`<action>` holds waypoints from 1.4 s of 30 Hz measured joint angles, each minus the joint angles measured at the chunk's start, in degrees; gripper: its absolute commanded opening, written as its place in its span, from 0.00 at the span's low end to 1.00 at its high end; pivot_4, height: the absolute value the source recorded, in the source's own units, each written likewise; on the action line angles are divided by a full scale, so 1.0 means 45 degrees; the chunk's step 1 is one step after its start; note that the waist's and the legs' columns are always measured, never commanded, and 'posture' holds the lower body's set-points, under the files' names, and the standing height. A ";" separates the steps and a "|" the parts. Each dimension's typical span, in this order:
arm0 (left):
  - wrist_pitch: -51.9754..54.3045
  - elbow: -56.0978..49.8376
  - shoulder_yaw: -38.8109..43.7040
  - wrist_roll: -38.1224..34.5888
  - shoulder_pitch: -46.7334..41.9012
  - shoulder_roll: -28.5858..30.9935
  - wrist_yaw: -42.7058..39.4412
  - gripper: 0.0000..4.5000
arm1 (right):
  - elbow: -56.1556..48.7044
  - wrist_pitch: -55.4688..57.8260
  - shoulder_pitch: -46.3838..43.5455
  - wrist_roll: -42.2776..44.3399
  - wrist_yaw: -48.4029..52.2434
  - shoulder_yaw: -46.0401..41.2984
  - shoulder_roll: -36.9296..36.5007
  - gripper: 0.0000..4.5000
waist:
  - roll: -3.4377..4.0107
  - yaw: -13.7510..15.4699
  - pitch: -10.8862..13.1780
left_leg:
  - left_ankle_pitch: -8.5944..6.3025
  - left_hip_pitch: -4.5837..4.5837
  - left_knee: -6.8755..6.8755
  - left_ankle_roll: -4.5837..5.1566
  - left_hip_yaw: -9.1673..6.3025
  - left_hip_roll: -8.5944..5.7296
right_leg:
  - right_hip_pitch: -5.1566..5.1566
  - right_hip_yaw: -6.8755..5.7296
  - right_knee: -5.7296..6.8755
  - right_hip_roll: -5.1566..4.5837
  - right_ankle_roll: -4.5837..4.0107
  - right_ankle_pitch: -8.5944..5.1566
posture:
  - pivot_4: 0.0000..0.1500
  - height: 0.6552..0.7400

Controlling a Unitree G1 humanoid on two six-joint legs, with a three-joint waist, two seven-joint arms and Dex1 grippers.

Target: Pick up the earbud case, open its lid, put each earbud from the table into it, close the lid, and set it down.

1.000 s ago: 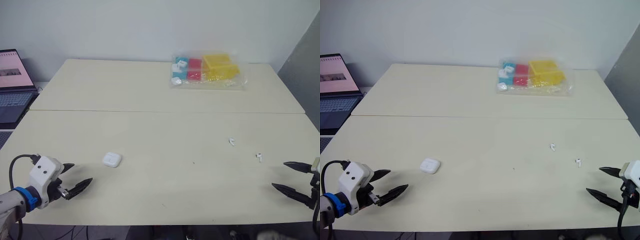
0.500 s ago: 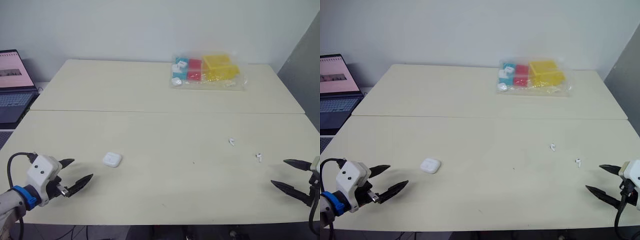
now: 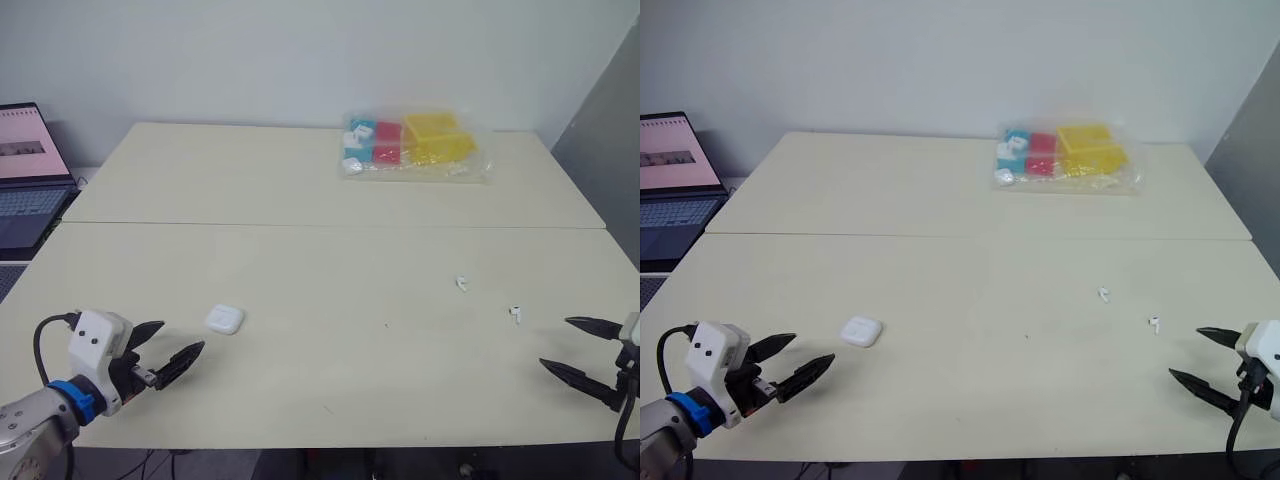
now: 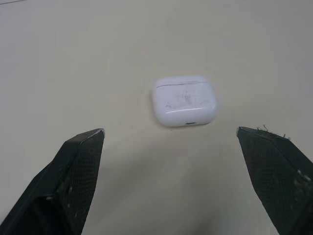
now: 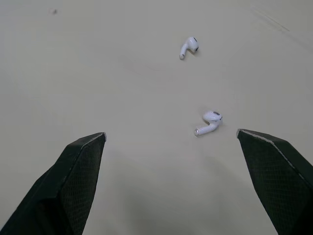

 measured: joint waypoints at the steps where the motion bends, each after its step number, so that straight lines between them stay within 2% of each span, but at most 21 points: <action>1: 0.0325 -0.0215 -0.0058 -0.0070 -0.0191 -0.0141 0.0390 1.00 | -0.0423 0.0306 -0.0158 0.0206 0.0045 0.0237 -0.0095 1.00 | 0.0006 0.0002 -0.0004 | 0.0000 0.0003 0.0000 0.0001 -0.0002 0.0001 | 0.0003 -0.0003 0.0002 0.0001 0.0000 0.0000 | 1.00 1.00; 6: 0.1314 -0.0716 -0.0292 -0.0209 -0.0641 -0.0509 0.1655 1.00 | -0.1694 0.1213 -0.0951 0.0818 0.0063 0.0937 -0.0297 1.00 | -0.0002 0.0016 -0.0013 | 0.0001 -0.0003 0.0003 0.0000 -0.0004 -0.0005 | 0.0005 -0.0003 0.0004 0.0012 0.0002 0.0001 | 1.00 1.00; 10: 0.1481 -0.0782 -0.1568 0.0274 -0.1434 -0.0885 0.2471 1.00 | -0.3115 0.2788 -0.3709 0.1742 -0.0394 0.2906 -0.0769 1.00 | -0.0007 -0.0026 -0.0015 | 0.0002 0.0006 0.0034 0.0002 -0.0014 -0.0013 | 0.0006 0.0015 0.0020 0.0018 0.0022 0.0020 | 1.00 1.00; 15: 0.1753 -0.0379 -0.2636 0.0554 -0.1954 -0.1007 0.2772 1.00 | -0.3885 0.4132 -0.5798 0.2559 -0.1281 0.4762 -0.0238 1.00 | -0.0050 0.0048 -0.0034 | 0.0002 -0.0025 0.0047 0.0001 -0.0020 -0.0006 | 0.0002 -0.0006 0.0018 0.0040 0.0040 0.0034 | 1.00 1.00; 25: 0.2253 0.0201 -0.3010 0.1017 -0.2569 -0.1402 0.3662 1.00 | -0.4155 0.4787 -0.6331 0.2894 -0.1265 0.5199 -0.0572 1.00 | -0.0051 0.0118 -0.0034 | 0.0000 -0.0034 0.0049 0.0004 -0.0019 -0.0003 | -0.0001 -0.0005 0.0005 0.0016 0.0085 0.0060 | 1.00 1.00; 32: 0.2524 0.0787 -0.3306 0.1087 -0.3366 -0.1044 0.3327 1.00 | -0.4440 0.5024 -0.6592 0.3144 -0.1277 0.5245 -0.0609 1.00 | -0.0049 0.0113 -0.0034 | 0.0001 -0.0021 0.0060 0.0004 -0.0020 -0.0003 | -0.0001 -0.0009 0.0036 0.0022 0.0024 0.0027 | 1.00 1.00; 42: 0.2775 0.1681 -0.4154 0.1566 -0.4590 -0.0589 0.2843 1.00 | -0.4084 0.5006 -0.8385 0.3075 -0.0878 0.6580 -0.0401 1.00 | -0.0021 0.0156 -0.0036 | 0.0001 -0.0021 0.0139 0.0004 -0.0028 -0.0005 | 0.0003 -0.0011 0.0100 -0.0001 0.0011 0.0018 | 1.00 1.00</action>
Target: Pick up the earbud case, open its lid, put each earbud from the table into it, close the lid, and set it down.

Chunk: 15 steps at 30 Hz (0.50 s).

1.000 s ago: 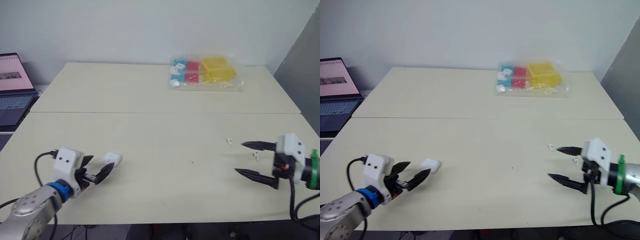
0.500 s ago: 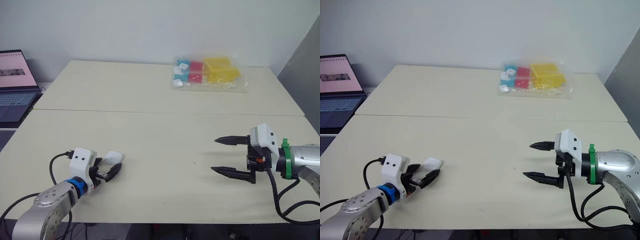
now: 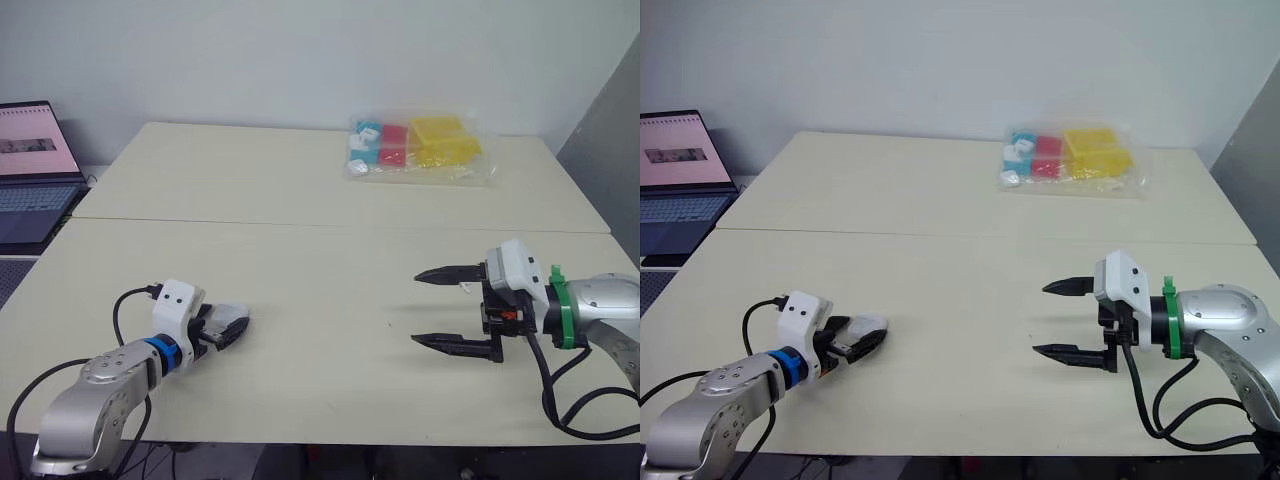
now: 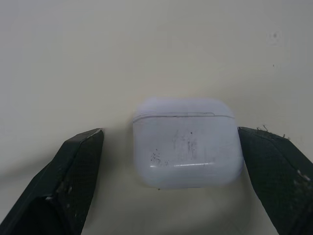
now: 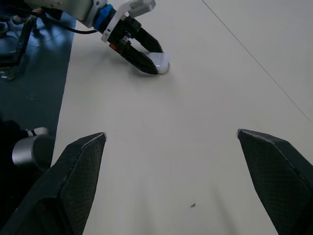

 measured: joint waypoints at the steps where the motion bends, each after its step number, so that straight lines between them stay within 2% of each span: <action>1: 0.0017 0.0031 -0.0072 0.0041 -0.0059 0.0052 -0.0029 1.00 | 0.0060 -0.0021 -0.0092 -0.0007 0.0003 0.0092 0.0042 1.00 | 0.0001 0.0005 -0.0001 | 0.0000 0.0000 0.0009 0.0000 -0.0002 0.0000 | 0.0002 -0.0001 0.0004 -0.0005 0.0000 0.0000 | 1.00 1.00; 4: 0.0269 0.0028 -0.0213 0.0093 -0.0194 0.0090 -0.0055 1.00 | 0.0108 -0.0055 -0.0201 -0.0063 0.0037 0.0359 0.0099 1.00 | 0.0014 0.0014 -0.0008 | 0.0000 0.0002 0.0016 0.0000 -0.0013 -0.0002 | 0.0004 0.0005 0.0009 -0.0012 0.0001 0.0000 | 1.00 1.00; 7: 0.0436 -0.0006 -0.0228 0.0163 -0.0175 0.0103 -0.0035 0.88 | 0.0103 -0.0071 -0.0235 -0.0063 0.0096 0.0408 0.0118 1.00 | 0.0038 0.0013 -0.0021 | 0.0000 0.0003 0.0017 0.0000 -0.0019 -0.0002 | 0.0004 0.0008 0.0008 -0.0013 0.0003 0.0001 | 1.00 1.00; 11: 0.0667 -0.0102 -0.0189 0.0165 -0.0096 0.0105 -0.0039 0.63 | 0.0093 -0.0071 -0.0235 -0.0062 0.0105 0.0408 0.0118 1.00 | 0.0046 0.0010 -0.0025 | -0.0001 0.0002 0.0012 -0.0001 -0.0021 -0.0002 | 0.0002 0.0012 0.0003 -0.0013 0.0004 -0.0001 | 1.00 1.00; 15: 0.0814 -0.0152 -0.0180 0.0124 -0.0101 0.0229 -0.0272 0.62 | 0.0090 -0.0066 -0.0242 -0.0050 0.0104 0.0407 0.0116 1.00 | 0.0048 0.0006 -0.0026 | -0.0002 0.0000 0.0010 -0.0001 -0.0021 -0.0003 | 0.0000 0.0018 -0.0003 -0.0014 0.0005 -0.0002 | 1.00 1.00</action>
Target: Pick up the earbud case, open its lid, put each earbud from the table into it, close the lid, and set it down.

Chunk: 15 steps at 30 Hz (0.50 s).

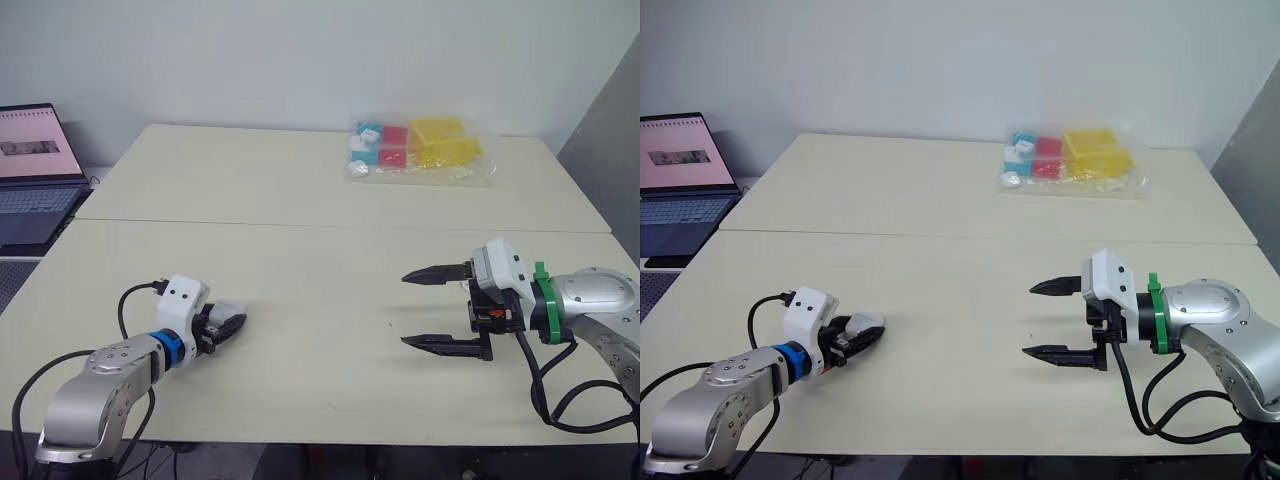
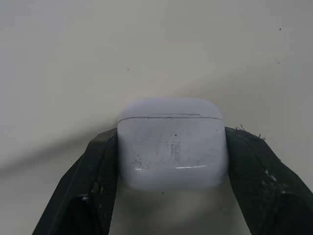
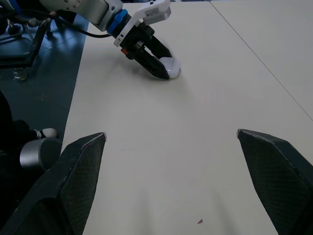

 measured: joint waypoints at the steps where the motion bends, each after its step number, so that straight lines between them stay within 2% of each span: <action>1: 0.0009 0.0023 0.0002 -0.0025 -0.0015 0.0048 -0.0099 0.62 | -0.0002 0.0010 0.0000 0.0011 -0.0001 -0.0002 -0.0003 1.00 | 0.0001 0.0000 0.0001 | 0.0000 -0.0001 0.0000 0.0000 0.0000 -0.0001 | -0.0002 -0.0001 0.0000 -0.0001 0.0000 0.0000 | 1.00 1.00; 7: -0.0331 0.0210 -0.0202 -0.0351 -0.0276 0.0269 -0.1435 0.62 | -0.0052 0.0606 0.0093 0.0455 -0.0323 -0.0690 -0.0167 1.00 | 0.0010 0.0020 0.0011 | 0.0000 -0.0021 0.0001 0.0000 -0.0009 -0.0008 | -0.0015 -0.0006 -0.0008 -0.0011 -0.0001 -0.0001 | 1.00 1.00; 11: -0.2306 0.0138 -0.2493 -0.0374 -0.1077 -0.0330 -0.3613 0.62 | -0.0309 0.2221 0.0446 0.2186 -0.1379 -0.1823 -0.0259 1.00 | -0.0023 0.0192 0.0036 | 0.0000 -0.0100 0.0015 -0.0001 0.0010 -0.0017 | -0.0050 -0.0019 -0.0022 -0.0015 0.0000 0.0002 | 1.00 1.00; 15: -0.5564 0.0573 -0.4499 0.0791 -0.2576 -0.0895 -0.5116 0.62 | -0.0829 0.3636 0.0513 0.3835 -0.3145 -0.2566 -0.0071 1.00 | -0.0031 0.0150 0.0039 | 0.0000 -0.0162 0.0014 0.0001 0.0025 -0.0005 | -0.0114 -0.0012 -0.0013 0.0006 0.0019 0.0017 | 1.00 1.00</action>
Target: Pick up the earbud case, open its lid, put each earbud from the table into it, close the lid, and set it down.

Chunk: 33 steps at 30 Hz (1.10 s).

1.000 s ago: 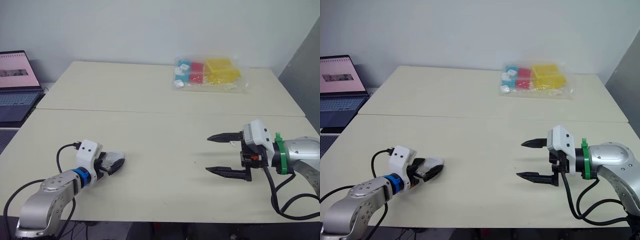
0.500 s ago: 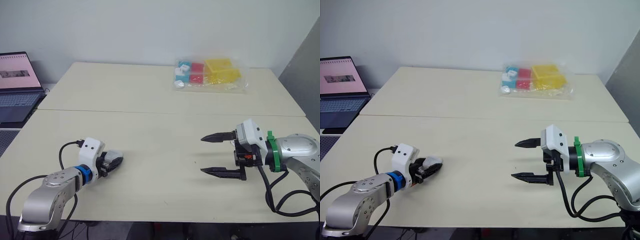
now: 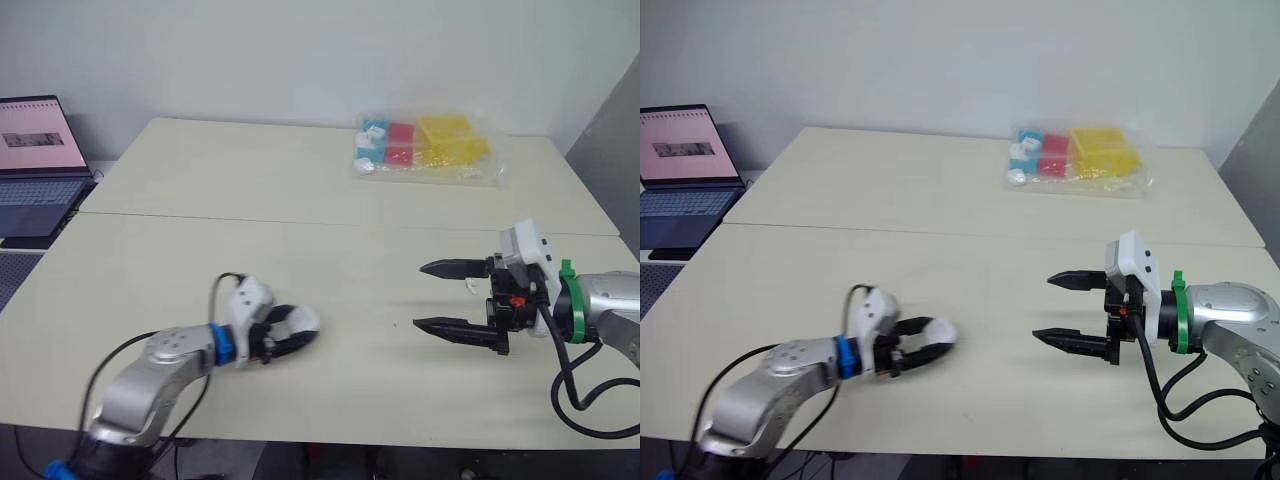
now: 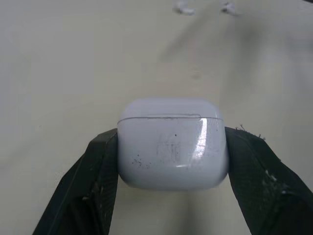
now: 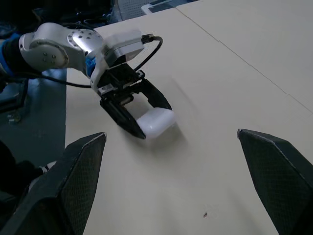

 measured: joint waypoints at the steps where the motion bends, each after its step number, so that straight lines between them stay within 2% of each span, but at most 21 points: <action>1: -0.1120 0.0578 -0.0340 0.0524 -0.0591 -0.0301 -0.0214 0.62 | -0.0070 0.0553 0.0019 0.0398 -0.0671 -0.0029 -0.0028 1.00 | 0.0002 0.0003 -0.0001 | 0.0001 -0.0018 0.0003 0.0001 0.0001 -0.0008 | -0.0018 -0.0001 0.0013 0.0005 0.0030 0.0018 | 1.00 1.00; 4: -0.4134 0.2118 -0.1091 0.1711 -0.2094 -0.1167 -0.0586 0.62 | -0.0077 0.2072 0.0019 0.2409 -0.2757 -0.0028 -0.0032 1.00 | -0.0002 0.0004 0.0001 | 0.0002 -0.0062 0.0021 0.0003 0.0001 -0.0019 | -0.0047 0.0000 0.0014 0.0056 0.0052 0.0046 | 1.00 1.00; 8: -0.7737 0.3687 -0.1558 0.2778 -0.2930 -0.1535 -0.1167 0.62 | 0.0432 0.2760 -0.0192 0.5710 -0.5309 0.0182 0.0057 1.00 | -0.0002 -0.0072 0.0001 | -0.0006 -0.0067 0.0015 0.0016 0.0012 -0.0012 | -0.0052 0.0018 0.0005 0.0142 0.0052 0.0045 | 1.00 1.00; 13: -1.0264 0.4527 -0.1680 0.3043 -0.3021 -0.1838 -0.1587 0.62 | 0.1157 0.2726 -0.0845 0.7654 -0.7647 0.1213 0.0295 1.00 | -0.0004 -0.0081 0.0002 | -0.0007 -0.0070 0.0022 0.0018 0.0010 0.0001 | -0.0055 0.0017 0.0002 0.0160 0.0061 0.0050 | 1.00 1.00; 17: -1.0911 0.4622 -0.1724 0.2999 -0.3062 -0.2168 -0.1600 0.62 | 0.1845 0.2739 -0.1145 0.8547 -0.8796 0.2312 0.0536 1.00 | -0.0004 -0.0092 0.0002 | -0.0007 -0.0073 0.0026 0.0018 0.0006 0.0003 | -0.0054 0.0021 0.0004 0.0159 0.0067 0.0053 | 1.00 1.00; 22: -1.1110 0.4621 -0.1725 0.2941 -0.3078 -0.2236 -0.1623 0.62 | 0.2265 0.2724 -0.1262 0.8585 -0.9227 0.3048 0.1012 1.00 | -0.0004 -0.0139 0.0002 | -0.0007 -0.0072 0.0023 0.0018 0.0005 0.0006 | -0.0056 0.0019 0.0002 0.0169 0.0067 0.0053 | 1.00 1.00; 31: -1.0916 0.4368 -0.1726 0.2871 -0.2997 -0.2185 -0.1625 0.62 | 0.2798 0.2628 -0.1497 0.8035 -0.8991 0.3212 0.1775 1.00 | -0.0003 -0.0243 0.0002 | -0.0007 -0.0069 0.0023 0.0018 0.0001 0.0011 | -0.0055 0.0017 0.0007 0.0176 0.0067 0.0053 | 1.00 1.00; 33: -1.0812 0.4156 -0.1726 0.2814 -0.2947 -0.2172 -0.1630 0.62 | 0.2870 0.2595 -0.1496 0.8020 -0.8985 0.3212 0.1860 0.91 | -0.0003 -0.0255 0.0002 | -0.0007 -0.0070 0.0022 0.0018 0.0002 0.0011 | -0.0056 0.0018 0.0007 0.0176 0.0067 0.0052 | 1.00 1.00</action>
